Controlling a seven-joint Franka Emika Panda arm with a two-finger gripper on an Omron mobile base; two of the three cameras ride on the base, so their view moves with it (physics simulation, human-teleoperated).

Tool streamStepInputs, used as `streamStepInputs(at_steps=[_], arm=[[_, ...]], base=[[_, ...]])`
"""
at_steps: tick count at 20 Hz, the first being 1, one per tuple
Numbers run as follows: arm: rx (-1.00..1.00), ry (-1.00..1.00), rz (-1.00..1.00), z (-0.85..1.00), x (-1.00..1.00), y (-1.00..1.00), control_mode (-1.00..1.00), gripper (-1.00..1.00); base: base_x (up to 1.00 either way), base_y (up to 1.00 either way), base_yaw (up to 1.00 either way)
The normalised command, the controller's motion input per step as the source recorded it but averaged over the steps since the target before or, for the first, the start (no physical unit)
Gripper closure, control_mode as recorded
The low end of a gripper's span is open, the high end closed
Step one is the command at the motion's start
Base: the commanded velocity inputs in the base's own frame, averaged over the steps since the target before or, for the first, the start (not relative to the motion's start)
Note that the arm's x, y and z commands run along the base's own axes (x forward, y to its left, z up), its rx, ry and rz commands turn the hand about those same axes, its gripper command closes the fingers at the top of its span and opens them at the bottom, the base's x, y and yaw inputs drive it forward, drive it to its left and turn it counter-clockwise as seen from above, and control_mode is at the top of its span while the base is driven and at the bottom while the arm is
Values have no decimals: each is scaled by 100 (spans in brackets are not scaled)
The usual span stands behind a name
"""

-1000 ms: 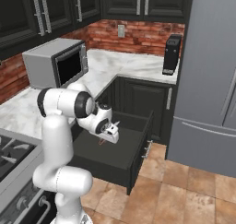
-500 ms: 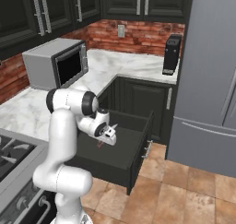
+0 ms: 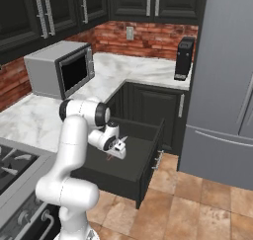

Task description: Pick up the metallic utensils from the counter and place them in the open drawer. Make sure not to pick up any wooden utensils.

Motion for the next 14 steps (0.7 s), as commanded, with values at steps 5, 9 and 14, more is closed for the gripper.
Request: streamStepInputs(at_steps=[5,9,14], arm=[[0,0,0,-46,24,0,-100,100],[0,2,0,-54,9,3,-100,-100],[0,3,0,-14,10,-13,-100,-100]], base=[[0,0,0],[0,0,0],[0,0,0]])
